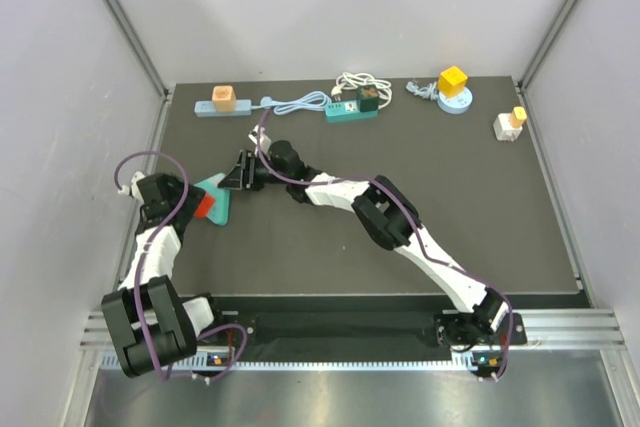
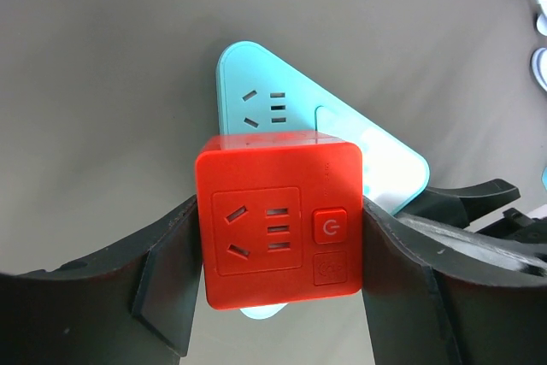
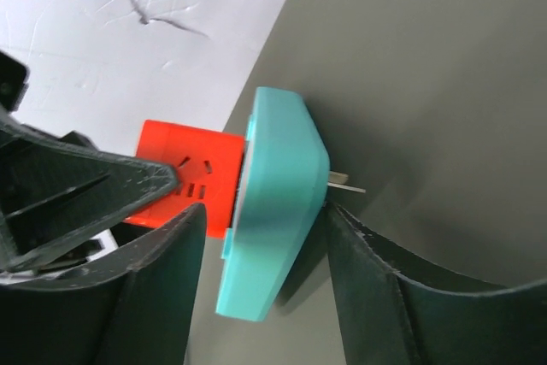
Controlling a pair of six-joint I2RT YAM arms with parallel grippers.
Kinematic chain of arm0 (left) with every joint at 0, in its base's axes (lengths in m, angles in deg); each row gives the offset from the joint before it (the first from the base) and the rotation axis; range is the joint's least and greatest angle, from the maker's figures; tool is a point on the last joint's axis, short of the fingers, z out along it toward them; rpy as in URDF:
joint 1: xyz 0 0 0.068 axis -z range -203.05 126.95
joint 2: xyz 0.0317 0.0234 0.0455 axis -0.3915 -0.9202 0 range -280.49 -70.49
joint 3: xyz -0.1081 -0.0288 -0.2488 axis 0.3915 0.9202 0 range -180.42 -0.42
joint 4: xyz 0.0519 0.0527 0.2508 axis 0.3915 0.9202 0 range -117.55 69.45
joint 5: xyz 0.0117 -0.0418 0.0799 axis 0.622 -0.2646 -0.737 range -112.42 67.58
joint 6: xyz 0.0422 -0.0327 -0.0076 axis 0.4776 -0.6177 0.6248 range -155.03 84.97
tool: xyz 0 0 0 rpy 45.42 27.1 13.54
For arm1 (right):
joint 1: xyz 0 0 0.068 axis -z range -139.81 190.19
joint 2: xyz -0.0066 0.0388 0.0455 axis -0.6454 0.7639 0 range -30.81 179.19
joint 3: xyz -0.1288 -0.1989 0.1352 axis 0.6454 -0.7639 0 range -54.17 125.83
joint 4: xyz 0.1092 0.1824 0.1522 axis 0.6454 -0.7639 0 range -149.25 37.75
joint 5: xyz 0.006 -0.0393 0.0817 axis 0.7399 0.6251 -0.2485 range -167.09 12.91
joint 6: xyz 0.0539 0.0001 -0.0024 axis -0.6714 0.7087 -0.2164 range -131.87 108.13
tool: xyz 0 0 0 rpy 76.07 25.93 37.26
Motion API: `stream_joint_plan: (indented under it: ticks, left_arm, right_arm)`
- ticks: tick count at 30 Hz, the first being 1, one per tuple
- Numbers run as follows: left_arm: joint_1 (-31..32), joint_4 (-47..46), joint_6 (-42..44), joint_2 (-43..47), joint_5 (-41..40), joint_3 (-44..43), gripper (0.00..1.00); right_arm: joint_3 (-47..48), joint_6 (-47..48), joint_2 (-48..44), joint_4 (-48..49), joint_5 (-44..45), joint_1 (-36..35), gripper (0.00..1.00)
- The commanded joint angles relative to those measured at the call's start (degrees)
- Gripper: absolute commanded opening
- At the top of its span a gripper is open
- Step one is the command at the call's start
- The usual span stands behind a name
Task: Pull the plug off the socket
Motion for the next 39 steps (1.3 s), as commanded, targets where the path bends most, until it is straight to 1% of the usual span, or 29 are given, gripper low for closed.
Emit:
stream_joint_plan:
  ticks: [1, 2, 6, 10, 13, 16, 17, 19, 20, 21, 22, 25, 28, 30, 35, 36, 39]
  left_arm:
    - [0.13, -4.64, -1.65, 1.25, 4.75, -0.55, 0.00]
    - [0.13, -4.64, -1.65, 1.25, 5.53, -0.55, 0.00]
    - [0.13, -4.38, -1.82, 1.95, 6.59, -0.11, 0.00]
    - [0.13, -4.29, -2.00, 2.48, 7.12, 0.07, 0.00]
    - [0.13, -4.29, -2.61, 2.57, 7.82, -0.02, 0.00]
    - [0.13, -4.47, -3.49, 2.48, 8.53, -0.02, 0.00]
    - [0.13, -4.47, -3.67, 2.57, 8.70, -0.02, 0.00]
    - [0.13, -4.47, -4.02, 2.65, 9.06, -0.20, 0.00]
    - [0.21, -4.38, -4.11, 2.66, 9.23, -0.11, 0.00]
    - [0.22, -4.20, -4.19, 2.83, 9.23, -0.11, 0.00]
    - [0.22, -3.94, -4.20, 2.92, 9.49, -0.20, 0.00]
    - [0.22, -3.24, -4.28, 3.62, 9.85, -0.29, 0.00]
    - [0.22, -2.01, -3.93, 4.41, 10.46, -0.90, 0.00]
    - [0.22, -1.31, -3.58, 5.38, 10.47, -1.43, 0.00]
    - [0.22, 0.45, -3.58, 8.53, 10.20, -1.43, 0.00]
    - [0.22, 0.37, -3.93, 9.15, 10.20, -0.73, 0.00]
    - [0.22, 1.24, -5.16, 11.26, 10.11, -0.64, 0.00]
  right_arm:
    - [2.88, 4.62, 1.99, -2.26, 4.11, -3.27, 0.55]
    - [2.97, 5.16, 1.90, -3.48, 4.55, -3.27, 0.52]
    - [2.62, 5.87, 2.07, -3.76, 5.43, -3.53, 0.49]
    - [2.62, 5.95, 2.34, -3.50, 5.96, -3.62, 0.49]
    - [2.53, 5.87, 2.43, -2.97, 6.31, -3.89, 0.45]
    - [2.71, 5.87, 2.43, -2.88, 6.49, -3.97, 0.35]
    - [2.71, 5.87, 2.43, -3.05, 6.57, -3.97, 0.28]
    - [2.62, 6.13, 2.25, -3.40, 6.84, -3.89, 0.20]
    - [2.62, 6.13, 2.25, -3.49, 6.93, -3.80, 0.12]
    - [2.62, 6.04, 2.16, -3.50, 7.10, -3.80, 0.07]
    - [2.62, 5.78, 2.34, -3.50, 7.10, -3.62, 0.00]
    - [2.71, 5.43, 2.51, -3.76, 7.28, -3.62, 0.00]
    - [3.67, 6.47, 2.43, -7.96, 9.29, -3.53, 0.00]
    - [5.07, 7.27, 2.78, -13.15, 11.22, -3.27, 0.00]
    - [4.99, 4.11, 2.78, -17.98, 13.33, -2.04, 0.00]
    - [4.64, 4.28, 2.25, -19.39, 15.69, -2.13, 0.00]
    - [5.42, 5.52, 1.46, -22.47, 17.39, -2.39, 0.00]
